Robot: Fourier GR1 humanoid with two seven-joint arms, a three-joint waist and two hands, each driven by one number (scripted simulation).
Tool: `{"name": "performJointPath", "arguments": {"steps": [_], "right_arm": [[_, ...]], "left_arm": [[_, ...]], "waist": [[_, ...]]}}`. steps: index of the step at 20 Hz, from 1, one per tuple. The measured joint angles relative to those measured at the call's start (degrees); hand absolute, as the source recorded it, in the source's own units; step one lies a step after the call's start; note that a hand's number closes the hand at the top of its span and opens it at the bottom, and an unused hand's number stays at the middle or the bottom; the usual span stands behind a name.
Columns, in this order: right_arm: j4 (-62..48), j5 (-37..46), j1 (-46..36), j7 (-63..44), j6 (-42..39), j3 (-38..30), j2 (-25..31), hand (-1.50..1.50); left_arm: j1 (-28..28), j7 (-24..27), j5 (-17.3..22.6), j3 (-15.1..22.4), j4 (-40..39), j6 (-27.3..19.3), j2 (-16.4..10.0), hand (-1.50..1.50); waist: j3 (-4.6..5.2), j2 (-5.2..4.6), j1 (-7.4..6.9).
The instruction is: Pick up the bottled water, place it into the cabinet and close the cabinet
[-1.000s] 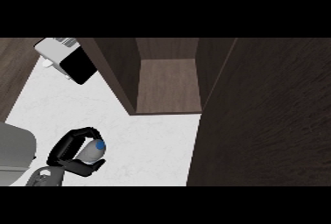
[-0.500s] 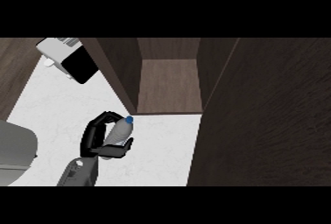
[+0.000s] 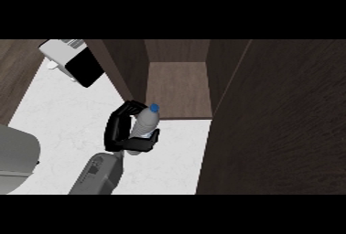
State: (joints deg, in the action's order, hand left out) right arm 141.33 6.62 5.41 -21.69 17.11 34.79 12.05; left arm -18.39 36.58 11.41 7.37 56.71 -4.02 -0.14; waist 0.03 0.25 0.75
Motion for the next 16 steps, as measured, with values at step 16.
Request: {"name": "performJointPath", "arguments": {"steps": [16], "right_arm": [[0.82, -0.45, 2.97, 2.50, 0.84, 0.62, 2.47, -1.50]], "left_arm": [[-15.51, -13.79, 8.70, 13.01, 2.29, -20.82, 0.13, 1.50]], "waist": [[-0.01, -0.19, 0.45]]}}
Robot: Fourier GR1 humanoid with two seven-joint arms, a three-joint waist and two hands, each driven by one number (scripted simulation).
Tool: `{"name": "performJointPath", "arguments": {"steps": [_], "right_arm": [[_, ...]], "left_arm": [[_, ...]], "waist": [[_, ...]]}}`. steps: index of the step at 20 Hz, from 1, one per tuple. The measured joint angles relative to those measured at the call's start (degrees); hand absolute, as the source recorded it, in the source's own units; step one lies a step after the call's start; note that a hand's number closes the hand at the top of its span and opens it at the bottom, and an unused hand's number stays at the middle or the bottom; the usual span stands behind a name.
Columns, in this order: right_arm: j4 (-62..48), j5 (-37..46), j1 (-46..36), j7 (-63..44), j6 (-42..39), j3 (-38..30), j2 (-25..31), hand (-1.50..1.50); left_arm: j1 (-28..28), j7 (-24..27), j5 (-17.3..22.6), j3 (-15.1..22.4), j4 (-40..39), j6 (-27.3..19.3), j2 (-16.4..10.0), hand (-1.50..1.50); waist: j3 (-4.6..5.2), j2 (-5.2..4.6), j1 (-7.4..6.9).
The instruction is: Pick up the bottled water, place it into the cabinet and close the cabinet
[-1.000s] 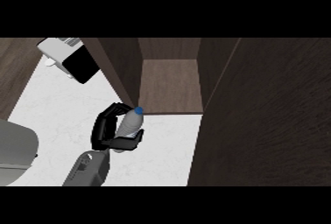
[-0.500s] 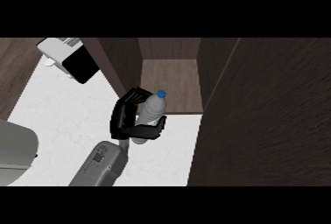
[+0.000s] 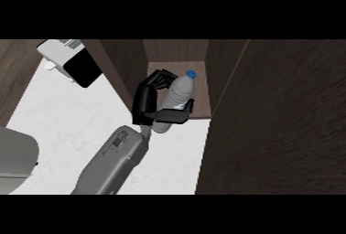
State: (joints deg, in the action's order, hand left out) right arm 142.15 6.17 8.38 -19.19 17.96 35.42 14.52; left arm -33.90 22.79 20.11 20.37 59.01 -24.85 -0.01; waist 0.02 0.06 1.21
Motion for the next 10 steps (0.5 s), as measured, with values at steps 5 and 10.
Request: {"name": "performJointPath", "arguments": {"steps": [5, 10], "right_arm": [[0.19, -0.53, 1.73, 1.75, 0.01, -0.22, 0.97, -1.50], [0.05, -1.24, 1.90, 2.86, -0.30, -1.42, 1.67, -1.50]], "left_arm": [[-4.84, -1.53, 2.74, 0.55, -4.79, -3.13, 0.00, 1.50], [-9.88, 0.29, 8.02, 0.09, -12.58, -4.82, 0.01, 1.50]], "waist": [[0.00, -0.07, 0.23], [0.00, -0.25, 0.61]]}}
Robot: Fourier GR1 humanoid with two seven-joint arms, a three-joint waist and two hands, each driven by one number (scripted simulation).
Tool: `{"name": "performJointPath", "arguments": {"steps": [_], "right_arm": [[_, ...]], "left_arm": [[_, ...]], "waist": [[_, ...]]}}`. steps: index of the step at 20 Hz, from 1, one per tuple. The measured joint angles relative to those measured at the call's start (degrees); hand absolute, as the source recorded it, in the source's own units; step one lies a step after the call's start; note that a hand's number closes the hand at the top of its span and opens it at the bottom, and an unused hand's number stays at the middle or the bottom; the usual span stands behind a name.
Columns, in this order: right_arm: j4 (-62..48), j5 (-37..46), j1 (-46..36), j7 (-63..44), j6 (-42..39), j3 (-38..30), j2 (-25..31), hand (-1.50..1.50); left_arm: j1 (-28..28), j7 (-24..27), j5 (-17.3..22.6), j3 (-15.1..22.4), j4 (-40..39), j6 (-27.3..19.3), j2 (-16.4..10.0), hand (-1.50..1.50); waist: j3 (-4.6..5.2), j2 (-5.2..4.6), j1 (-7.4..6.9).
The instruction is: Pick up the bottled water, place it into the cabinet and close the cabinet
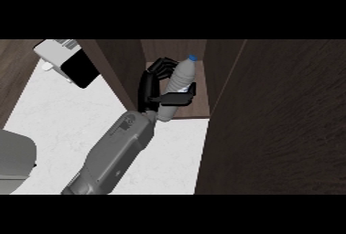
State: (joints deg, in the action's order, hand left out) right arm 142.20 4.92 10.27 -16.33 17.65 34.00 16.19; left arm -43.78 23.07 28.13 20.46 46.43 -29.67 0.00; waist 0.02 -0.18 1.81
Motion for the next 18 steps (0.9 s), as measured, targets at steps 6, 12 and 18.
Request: {"name": "performJointPath", "arguments": {"steps": [6, 12, 18], "right_arm": [[0.22, -0.57, 2.38, 2.26, 0.12, 0.84, 0.90, -1.50], [0.06, -1.81, 2.39, 3.54, -1.10, -1.36, 1.93, -1.50], [0.02, -2.86, 3.68, 5.71, -2.16, -2.06, 2.57, -1.50]], "left_arm": [[-4.52, 3.53, 3.14, -0.83, -9.14, -2.86, 0.00, 1.50], [-9.54, 7.62, 4.23, -2.35, -19.58, -4.77, 0.00, 1.50], [-13.70, 11.39, 4.27, -4.30, -28.05, -5.70, 0.00, 1.50]], "waist": [[0.00, -0.10, 0.54], [0.00, -0.41, 1.07], [0.01, -0.71, 1.79]]}}
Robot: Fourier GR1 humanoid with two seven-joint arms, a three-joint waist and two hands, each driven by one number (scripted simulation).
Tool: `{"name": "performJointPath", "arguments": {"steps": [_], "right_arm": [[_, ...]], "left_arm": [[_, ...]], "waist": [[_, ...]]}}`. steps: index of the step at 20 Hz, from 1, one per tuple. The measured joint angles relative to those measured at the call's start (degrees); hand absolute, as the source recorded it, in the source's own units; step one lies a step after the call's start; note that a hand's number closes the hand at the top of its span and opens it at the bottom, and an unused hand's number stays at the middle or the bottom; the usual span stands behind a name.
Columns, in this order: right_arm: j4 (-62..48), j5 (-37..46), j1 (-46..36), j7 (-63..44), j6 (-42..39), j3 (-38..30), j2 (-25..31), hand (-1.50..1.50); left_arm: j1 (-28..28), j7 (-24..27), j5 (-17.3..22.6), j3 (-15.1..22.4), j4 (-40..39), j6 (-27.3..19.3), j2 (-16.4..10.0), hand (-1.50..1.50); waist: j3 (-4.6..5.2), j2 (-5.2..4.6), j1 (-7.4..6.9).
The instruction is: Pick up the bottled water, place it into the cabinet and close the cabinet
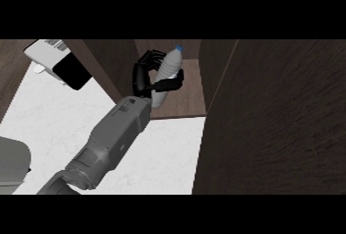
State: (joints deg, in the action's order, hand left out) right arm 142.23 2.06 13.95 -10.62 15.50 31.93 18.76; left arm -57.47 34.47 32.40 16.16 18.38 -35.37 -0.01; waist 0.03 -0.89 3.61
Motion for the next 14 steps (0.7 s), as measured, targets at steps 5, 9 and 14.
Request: {"name": "performJointPath", "arguments": {"steps": [5, 9, 14], "right_arm": [[-0.11, -0.60, 1.51, 2.00, -0.84, -0.42, 0.78, -1.50], [0.01, -0.79, 1.90, 2.28, -1.24, -0.17, 1.18, -1.50], [-0.32, -1.37, 1.84, 3.19, -1.63, -1.06, 0.84, -1.50]], "left_arm": [[-2.95, 1.50, -1.08, -0.11, -5.08, -1.28, -0.10, -1.50], [-4.56, 1.67, -1.45, -0.25, -7.78, -1.34, -0.04, -1.50], [-6.43, 2.90, -1.29, -1.84, -10.06, 0.06, -0.29, -1.50]], "waist": [[-0.01, -0.10, 0.29], [0.02, -0.22, 0.78], [0.02, -0.42, 0.61]]}}
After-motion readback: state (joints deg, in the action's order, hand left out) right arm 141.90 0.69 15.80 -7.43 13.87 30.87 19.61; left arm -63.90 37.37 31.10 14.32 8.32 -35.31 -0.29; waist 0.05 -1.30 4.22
